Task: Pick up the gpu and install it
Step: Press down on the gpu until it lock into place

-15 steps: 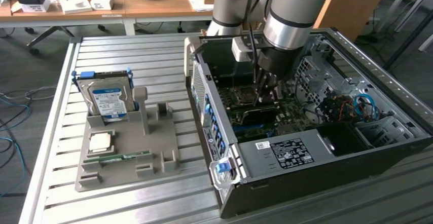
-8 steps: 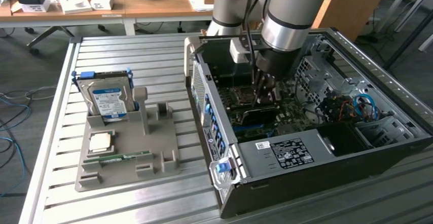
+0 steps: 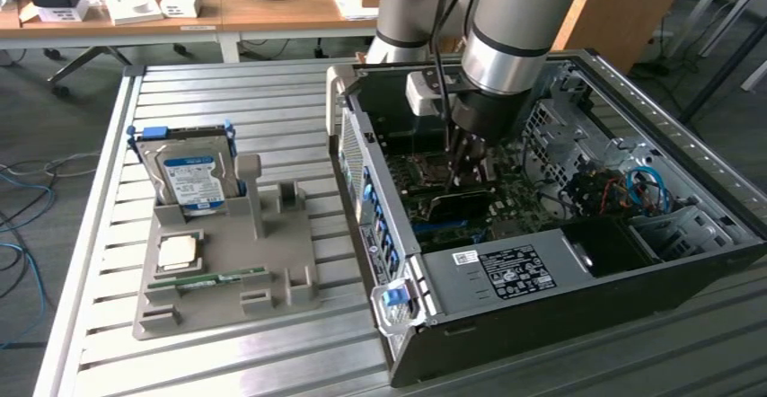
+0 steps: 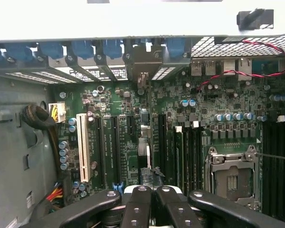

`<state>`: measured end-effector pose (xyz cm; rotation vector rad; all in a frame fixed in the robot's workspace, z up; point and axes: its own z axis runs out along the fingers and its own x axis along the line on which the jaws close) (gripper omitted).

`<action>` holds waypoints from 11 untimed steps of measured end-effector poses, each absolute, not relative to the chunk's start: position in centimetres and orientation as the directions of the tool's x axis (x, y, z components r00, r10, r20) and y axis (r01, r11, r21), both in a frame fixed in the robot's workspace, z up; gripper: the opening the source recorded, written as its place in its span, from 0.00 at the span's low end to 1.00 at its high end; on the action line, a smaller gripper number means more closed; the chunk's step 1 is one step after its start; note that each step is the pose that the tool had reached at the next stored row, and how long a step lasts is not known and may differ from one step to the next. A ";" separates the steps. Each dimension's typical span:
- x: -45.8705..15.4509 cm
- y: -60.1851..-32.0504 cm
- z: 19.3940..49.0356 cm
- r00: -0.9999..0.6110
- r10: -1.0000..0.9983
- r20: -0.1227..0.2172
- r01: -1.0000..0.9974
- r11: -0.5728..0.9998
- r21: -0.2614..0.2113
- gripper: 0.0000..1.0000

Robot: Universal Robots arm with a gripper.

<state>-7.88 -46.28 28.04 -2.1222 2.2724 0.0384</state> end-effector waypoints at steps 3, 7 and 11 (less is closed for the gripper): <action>-8.1 -46.1 27.9 -0.068 -0.997 -0.040 -0.998 0.068 -0.004 0.11; -8.2 -45.8 27.9 -0.068 -0.997 -0.040 -0.998 0.068 -0.004 0.11; -8.2 -45.7 27.8 -0.068 -0.997 -0.041 -0.998 0.068 -0.004 0.11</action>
